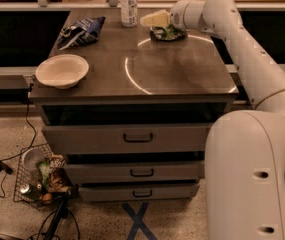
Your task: Move green jalapeno chip bag near paper bowl
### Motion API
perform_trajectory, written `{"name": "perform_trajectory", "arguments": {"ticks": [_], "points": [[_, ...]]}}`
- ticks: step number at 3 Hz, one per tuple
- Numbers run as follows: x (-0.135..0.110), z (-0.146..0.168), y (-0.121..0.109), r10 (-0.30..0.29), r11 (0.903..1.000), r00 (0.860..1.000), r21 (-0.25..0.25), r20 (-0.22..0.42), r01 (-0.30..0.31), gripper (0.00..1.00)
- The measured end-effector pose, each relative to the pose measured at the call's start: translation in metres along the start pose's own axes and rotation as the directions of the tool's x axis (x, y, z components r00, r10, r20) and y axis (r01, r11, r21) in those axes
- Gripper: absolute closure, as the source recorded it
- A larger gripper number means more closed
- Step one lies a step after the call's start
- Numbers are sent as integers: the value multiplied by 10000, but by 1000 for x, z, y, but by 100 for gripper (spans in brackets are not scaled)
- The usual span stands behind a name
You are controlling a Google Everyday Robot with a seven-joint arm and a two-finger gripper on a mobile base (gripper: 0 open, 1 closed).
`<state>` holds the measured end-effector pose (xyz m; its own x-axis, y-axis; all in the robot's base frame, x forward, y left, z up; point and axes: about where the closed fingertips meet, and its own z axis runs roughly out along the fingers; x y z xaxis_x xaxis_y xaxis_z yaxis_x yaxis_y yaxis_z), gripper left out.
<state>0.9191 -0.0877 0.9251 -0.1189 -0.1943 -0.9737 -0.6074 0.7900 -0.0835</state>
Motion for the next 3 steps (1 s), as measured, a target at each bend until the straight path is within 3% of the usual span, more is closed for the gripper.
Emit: {"name": "perform_trajectory", "arguments": {"ticks": [1,2,3], "points": [[19,15,7,614,9967,9981,-529,39,-611,0],[43,25,8,1047,9920,9939,-670,-352,-1069,14],[62,31,7,1178,9910,9903,-550,-742,-1220,38]]}}
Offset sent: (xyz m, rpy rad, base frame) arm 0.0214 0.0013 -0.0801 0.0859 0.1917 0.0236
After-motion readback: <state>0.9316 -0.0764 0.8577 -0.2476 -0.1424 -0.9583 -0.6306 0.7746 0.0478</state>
